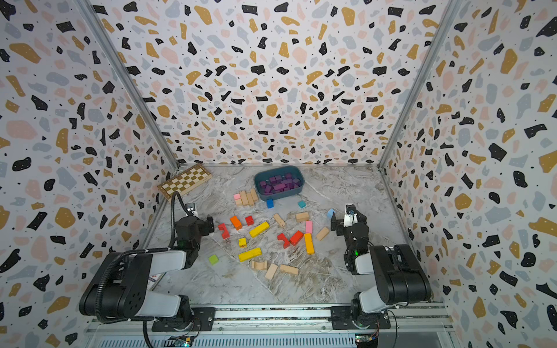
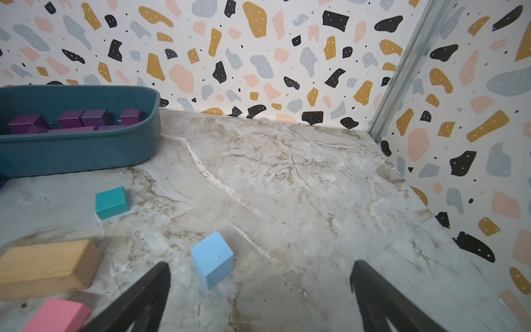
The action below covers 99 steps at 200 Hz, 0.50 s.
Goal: Pick purple bricks into the storage bin
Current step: Reset both arms
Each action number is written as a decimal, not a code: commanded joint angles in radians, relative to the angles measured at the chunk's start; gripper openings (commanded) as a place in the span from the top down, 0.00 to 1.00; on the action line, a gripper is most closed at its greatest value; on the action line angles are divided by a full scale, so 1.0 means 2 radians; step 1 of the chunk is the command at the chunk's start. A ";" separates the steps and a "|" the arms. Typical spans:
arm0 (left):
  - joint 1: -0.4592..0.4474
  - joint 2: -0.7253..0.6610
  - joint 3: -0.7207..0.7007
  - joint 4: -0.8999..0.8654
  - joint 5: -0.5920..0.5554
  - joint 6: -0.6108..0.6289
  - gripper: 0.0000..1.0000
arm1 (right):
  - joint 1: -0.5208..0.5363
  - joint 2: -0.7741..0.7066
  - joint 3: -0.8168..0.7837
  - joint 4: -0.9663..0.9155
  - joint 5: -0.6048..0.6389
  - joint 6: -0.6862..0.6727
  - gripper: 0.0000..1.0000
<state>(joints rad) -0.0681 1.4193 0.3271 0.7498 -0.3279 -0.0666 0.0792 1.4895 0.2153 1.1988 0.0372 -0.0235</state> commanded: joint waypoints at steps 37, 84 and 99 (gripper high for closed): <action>0.002 -0.006 -0.004 0.032 0.004 -0.004 0.01 | -0.002 -0.006 0.006 -0.006 -0.007 0.004 0.00; 0.002 -0.007 -0.004 0.033 0.004 -0.004 0.01 | -0.002 -0.003 0.009 -0.010 -0.007 0.005 0.00; 0.002 -0.007 -0.004 0.032 0.004 -0.004 0.01 | -0.001 -0.005 0.006 -0.007 -0.007 0.005 0.00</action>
<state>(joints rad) -0.0681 1.4193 0.3271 0.7551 -0.3202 -0.0673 0.0784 1.4895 0.2153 1.1801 0.0296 -0.0227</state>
